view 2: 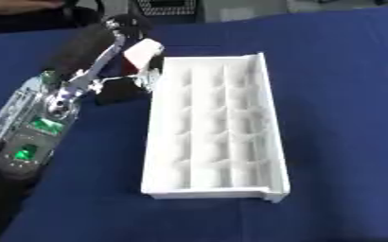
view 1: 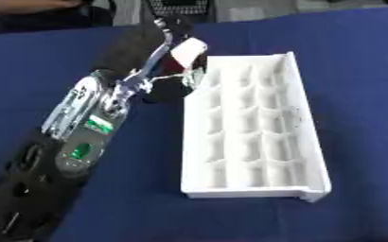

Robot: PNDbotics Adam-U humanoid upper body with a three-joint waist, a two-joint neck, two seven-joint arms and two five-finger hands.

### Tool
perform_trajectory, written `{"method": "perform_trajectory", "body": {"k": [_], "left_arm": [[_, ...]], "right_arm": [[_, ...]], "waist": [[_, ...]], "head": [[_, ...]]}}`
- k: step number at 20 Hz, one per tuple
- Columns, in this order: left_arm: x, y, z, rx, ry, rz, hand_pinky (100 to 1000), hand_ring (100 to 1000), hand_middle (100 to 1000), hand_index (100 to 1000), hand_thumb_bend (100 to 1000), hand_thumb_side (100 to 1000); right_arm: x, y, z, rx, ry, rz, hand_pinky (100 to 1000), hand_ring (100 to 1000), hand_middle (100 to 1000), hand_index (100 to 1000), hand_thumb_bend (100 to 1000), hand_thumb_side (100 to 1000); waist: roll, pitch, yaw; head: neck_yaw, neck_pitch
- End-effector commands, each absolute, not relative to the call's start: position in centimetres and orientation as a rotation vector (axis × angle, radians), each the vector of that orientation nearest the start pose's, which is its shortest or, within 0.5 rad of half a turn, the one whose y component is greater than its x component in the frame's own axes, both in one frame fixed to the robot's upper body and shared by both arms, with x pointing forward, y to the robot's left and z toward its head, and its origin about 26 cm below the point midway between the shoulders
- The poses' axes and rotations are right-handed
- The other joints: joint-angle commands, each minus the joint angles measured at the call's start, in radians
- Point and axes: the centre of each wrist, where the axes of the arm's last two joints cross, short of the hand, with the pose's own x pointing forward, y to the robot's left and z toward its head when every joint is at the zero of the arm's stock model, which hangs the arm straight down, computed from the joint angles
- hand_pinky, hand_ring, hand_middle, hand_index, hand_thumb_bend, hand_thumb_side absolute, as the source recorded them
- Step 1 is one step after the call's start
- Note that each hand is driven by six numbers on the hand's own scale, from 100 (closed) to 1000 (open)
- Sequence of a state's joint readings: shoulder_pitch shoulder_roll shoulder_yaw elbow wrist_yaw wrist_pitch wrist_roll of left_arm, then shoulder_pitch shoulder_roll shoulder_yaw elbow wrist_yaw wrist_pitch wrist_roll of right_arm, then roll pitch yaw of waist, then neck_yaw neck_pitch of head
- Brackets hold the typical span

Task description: Pick up objects on the table and place them in the box.

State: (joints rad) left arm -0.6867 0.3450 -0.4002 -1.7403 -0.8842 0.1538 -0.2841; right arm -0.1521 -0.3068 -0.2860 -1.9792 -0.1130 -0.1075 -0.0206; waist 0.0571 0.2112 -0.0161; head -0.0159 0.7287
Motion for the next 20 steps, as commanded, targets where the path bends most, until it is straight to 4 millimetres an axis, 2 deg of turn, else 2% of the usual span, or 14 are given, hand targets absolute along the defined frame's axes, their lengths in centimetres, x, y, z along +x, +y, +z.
{"method": "perform_trajectory", "body": {"k": [1, 4, 6, 7, 9, 10, 12, 15, 20], "left_arm": [[34.2, 13.1, 23.3, 0.911, -1.954, -1.519, 918, 843, 832, 550, 100, 506], [34.1, 12.7, 23.0, 0.915, -1.928, -1.609, 919, 845, 836, 578, 100, 525], [33.9, 12.6, 22.8, 0.944, -1.895, -1.689, 929, 855, 853, 634, 117, 477], [33.8, 12.6, 22.8, 0.967, -1.876, -1.735, 931, 859, 860, 670, 300, 475], [33.4, 12.6, 23.0, 1.033, -1.832, -1.836, 936, 866, 876, 784, 760, 527], [33.2, 12.7, 23.2, 1.068, -1.811, -1.879, 938, 868, 880, 819, 918, 564], [32.8, 12.8, 23.5, 1.124, -1.788, -1.932, 941, 870, 886, 882, 991, 695], [32.4, 13.1, 23.9, 1.176, -1.787, -1.948, 943, 871, 887, 902, 1000, 757], [32.2, 13.6, 24.1, 1.202, -1.796, -1.929, 944, 871, 888, 913, 1000, 793]], "right_arm": [[27.4, -34.2, 18.2, -0.34, -2.298, 0.072, 613, 664, 711, 813, 100, 987], [27.4, -34.2, 18.2, -0.338, -2.299, 0.072, 613, 664, 711, 813, 100, 987], [27.4, -34.2, 18.2, -0.338, -2.298, 0.072, 613, 664, 711, 813, 100, 987], [27.4, -34.2, 18.2, -0.338, -2.298, 0.072, 613, 664, 711, 813, 100, 987], [27.4, -34.2, 18.2, -0.337, -2.298, 0.072, 613, 664, 711, 813, 100, 987], [27.4, -34.2, 18.3, -0.337, -2.298, 0.073, 613, 664, 711, 813, 100, 987], [27.4, -34.2, 18.3, -0.338, -2.298, 0.071, 613, 664, 711, 813, 100, 987], [27.4, -34.2, 18.3, -0.339, -2.298, 0.071, 613, 664, 711, 813, 100, 987], [27.4, -34.2, 18.3, -0.339, -2.298, 0.071, 613, 664, 711, 813, 100, 987]], "waist": [[-0.002, -0.018, -0.002], [-0.001, -0.018, -0.003], [0.0, -0.018, -0.004], [0.0, -0.019, -0.004], [0.001, -0.019, -0.004], [0.002, -0.019, -0.004], [0.002, -0.019, -0.003], [0.002, -0.019, -0.002], [0.002, -0.019, -0.001]], "head": [[0.01, -0.013], [0.011, -0.015], [0.01, -0.016], [0.01, -0.015], [0.009, -0.016], [0.009, -0.017], [0.007, -0.017], [0.006, -0.016], [0.005, -0.017]]}}
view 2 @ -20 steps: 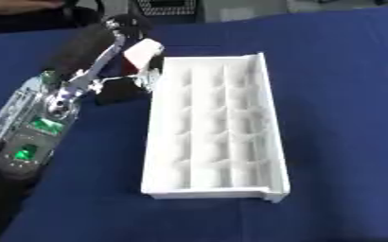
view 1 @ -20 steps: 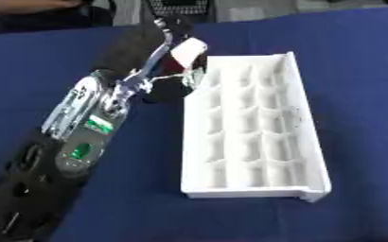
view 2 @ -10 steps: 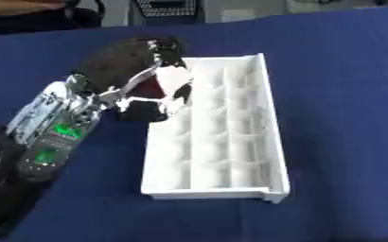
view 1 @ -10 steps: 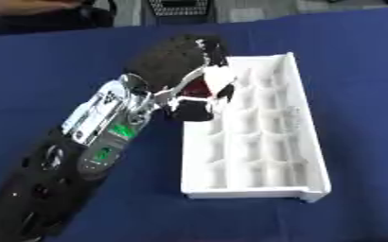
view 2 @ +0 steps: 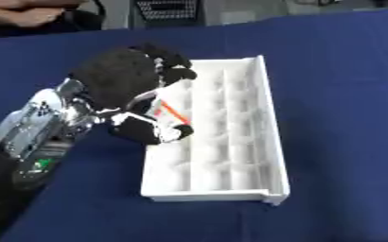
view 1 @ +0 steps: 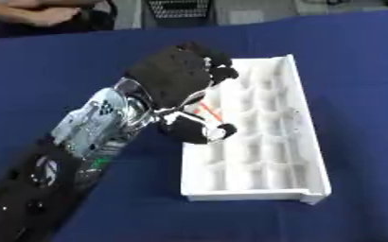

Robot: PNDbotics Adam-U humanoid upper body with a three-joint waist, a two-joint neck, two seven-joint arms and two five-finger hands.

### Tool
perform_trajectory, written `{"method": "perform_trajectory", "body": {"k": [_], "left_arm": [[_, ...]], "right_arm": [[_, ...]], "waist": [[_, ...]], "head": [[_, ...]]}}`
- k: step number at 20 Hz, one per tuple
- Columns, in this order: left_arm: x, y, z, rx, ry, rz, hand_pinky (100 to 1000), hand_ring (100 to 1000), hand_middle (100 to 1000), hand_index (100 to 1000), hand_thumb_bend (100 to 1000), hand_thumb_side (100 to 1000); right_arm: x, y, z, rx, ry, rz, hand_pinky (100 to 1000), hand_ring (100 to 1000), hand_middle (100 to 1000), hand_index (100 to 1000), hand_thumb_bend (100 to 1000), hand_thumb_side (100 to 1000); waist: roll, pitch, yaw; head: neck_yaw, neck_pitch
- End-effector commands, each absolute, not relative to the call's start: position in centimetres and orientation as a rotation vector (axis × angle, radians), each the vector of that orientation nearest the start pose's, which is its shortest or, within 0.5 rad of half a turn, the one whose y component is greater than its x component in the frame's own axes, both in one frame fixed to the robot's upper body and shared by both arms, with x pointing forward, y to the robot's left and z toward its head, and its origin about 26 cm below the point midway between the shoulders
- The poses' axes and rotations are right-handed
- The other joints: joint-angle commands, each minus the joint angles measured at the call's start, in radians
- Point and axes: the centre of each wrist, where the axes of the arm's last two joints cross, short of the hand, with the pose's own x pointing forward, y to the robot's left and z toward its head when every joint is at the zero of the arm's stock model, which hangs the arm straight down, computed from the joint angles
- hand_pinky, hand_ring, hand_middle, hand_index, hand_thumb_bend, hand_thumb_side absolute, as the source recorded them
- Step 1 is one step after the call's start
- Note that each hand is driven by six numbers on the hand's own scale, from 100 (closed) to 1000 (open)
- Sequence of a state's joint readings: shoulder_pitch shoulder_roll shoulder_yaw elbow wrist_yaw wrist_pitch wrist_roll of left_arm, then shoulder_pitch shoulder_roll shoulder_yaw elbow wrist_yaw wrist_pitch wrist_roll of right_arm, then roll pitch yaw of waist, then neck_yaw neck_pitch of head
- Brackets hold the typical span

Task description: Pick up objects on the table and place them in the box.

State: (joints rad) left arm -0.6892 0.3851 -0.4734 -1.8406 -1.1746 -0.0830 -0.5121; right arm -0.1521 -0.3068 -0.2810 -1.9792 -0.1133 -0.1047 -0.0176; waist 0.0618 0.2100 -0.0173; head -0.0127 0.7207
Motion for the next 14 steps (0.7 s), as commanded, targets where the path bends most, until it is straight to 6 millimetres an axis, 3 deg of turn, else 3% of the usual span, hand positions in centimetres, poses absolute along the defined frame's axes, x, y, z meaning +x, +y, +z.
{"method": "perform_trajectory", "body": {"k": [1, 9, 11, 12, 14], "left_arm": [[32.1, 13.6, 24.1, -1.407, 2.109, 2.248, 942, 870, 886, 908, 1000, 798], [31.8, 14.4, 24.2, -1.391, 2.288, 2.165, 935, 866, 876, 898, 1000, 821], [31.7, 15.0, 23.9, -1.381, 2.404, 2.132, 931, 866, 875, 899, 1000, 864], [31.7, 15.4, 23.7, -1.371, 2.481, 2.109, 919, 864, 870, 900, 1000, 929], [31.8, 16.6, 23.1, -1.336, 2.734, 2.0, 896, 855, 859, 894, 1000, 984]], "right_arm": [[27.4, -34.2, 18.3, -0.339, -2.298, 0.071, 613, 664, 711, 813, 100, 987], [27.4, -34.3, 18.3, -0.344, -2.3, 0.067, 613, 664, 711, 813, 100, 987], [27.4, -34.3, 18.3, -0.345, -2.3, 0.066, 613, 664, 711, 813, 100, 987], [27.4, -34.3, 18.3, -0.346, -2.3, 0.064, 613, 664, 711, 813, 100, 987], [27.4, -34.4, 18.3, -0.35, -2.3, 0.061, 613, 664, 711, 813, 100, 987]], "waist": [[-0.003, -0.018, 0.001], [-0.004, -0.017, 0.003], [-0.005, -0.016, 0.005], [-0.005, -0.016, 0.007], [-0.007, -0.015, 0.011]], "head": [[0.002, -0.009], [-0.001, -0.012], [-0.002, -0.013], [-0.003, -0.013], [-0.008, -0.015]]}}
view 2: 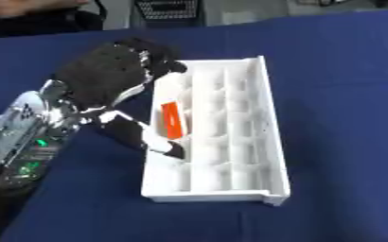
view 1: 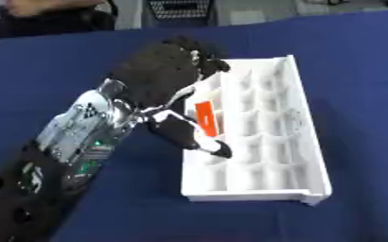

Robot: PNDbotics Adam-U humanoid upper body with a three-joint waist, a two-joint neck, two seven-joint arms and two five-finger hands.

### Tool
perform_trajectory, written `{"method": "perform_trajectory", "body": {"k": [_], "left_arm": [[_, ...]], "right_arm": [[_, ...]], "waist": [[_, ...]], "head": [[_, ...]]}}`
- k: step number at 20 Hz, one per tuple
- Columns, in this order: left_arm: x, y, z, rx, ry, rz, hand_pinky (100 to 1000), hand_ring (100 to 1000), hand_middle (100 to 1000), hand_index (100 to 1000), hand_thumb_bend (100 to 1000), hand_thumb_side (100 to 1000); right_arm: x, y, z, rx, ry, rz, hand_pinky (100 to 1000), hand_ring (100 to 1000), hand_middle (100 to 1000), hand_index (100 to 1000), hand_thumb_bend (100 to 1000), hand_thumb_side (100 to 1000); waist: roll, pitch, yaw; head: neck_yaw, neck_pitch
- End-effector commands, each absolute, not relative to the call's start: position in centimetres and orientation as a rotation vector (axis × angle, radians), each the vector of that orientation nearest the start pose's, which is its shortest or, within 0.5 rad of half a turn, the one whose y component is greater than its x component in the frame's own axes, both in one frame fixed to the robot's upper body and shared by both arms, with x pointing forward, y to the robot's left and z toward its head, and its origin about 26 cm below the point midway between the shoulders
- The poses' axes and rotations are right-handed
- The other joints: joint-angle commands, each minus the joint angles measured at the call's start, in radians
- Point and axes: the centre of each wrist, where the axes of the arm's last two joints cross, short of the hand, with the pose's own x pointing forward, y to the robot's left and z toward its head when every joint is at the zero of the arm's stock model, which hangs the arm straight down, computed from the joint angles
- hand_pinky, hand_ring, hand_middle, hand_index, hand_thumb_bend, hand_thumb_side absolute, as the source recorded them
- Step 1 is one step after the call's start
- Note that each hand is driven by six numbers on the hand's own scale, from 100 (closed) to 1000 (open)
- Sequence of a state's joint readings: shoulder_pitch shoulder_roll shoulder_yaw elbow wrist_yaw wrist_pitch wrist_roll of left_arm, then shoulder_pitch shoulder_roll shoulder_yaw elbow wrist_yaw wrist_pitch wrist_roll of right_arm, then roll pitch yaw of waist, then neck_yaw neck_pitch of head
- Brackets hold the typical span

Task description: Pick up objects on the table and place them in the box.

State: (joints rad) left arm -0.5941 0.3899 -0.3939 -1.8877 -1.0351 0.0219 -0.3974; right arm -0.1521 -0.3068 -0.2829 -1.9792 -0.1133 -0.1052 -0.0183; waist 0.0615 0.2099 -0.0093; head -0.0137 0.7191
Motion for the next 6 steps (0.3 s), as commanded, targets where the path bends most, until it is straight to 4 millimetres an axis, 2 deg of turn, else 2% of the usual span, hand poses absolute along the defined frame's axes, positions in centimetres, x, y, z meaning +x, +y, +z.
{"method": "perform_trajectory", "body": {"k": [1, 2, 4, 6], "left_arm": [[31.8, 17.3, 22.8, -1.308, 2.887, 1.91, 886, 851, 854, 888, 801, 1000], [31.8, 18.1, 22.3, -1.267, 3.07, 1.783, 884, 850, 845, 885, 988, 1000], [31.9, 19.5, 21.4, -1.162, 3.372, 1.508, 887, 852, 844, 885, 907, 1000], [32.0, 21.2, 20.5, -1.086, 3.613, 1.17, 883, 853, 843, 883, 884, 1000]], "right_arm": [[27.4, -34.4, 18.3, -0.352, -2.3, 0.059, 613, 664, 711, 813, 100, 985], [27.3, -34.4, 18.3, -0.354, -2.3, 0.056, 613, 664, 711, 813, 100, 987], [27.3, -34.5, 18.3, -0.357, -2.301, 0.053, 613, 664, 711, 813, 100, 987], [27.3, -34.5, 18.3, -0.36, -2.301, 0.05, 613, 664, 711, 813, 100, 987]], "waist": [[-0.007, -0.015, 0.004], [-0.008, -0.014, 0.007], [-0.009, -0.014, 0.012], [-0.011, -0.014, 0.018]], "head": [[-0.009, -0.014], [-0.011, -0.015], [-0.015, -0.016], [-0.02, -0.018]]}}
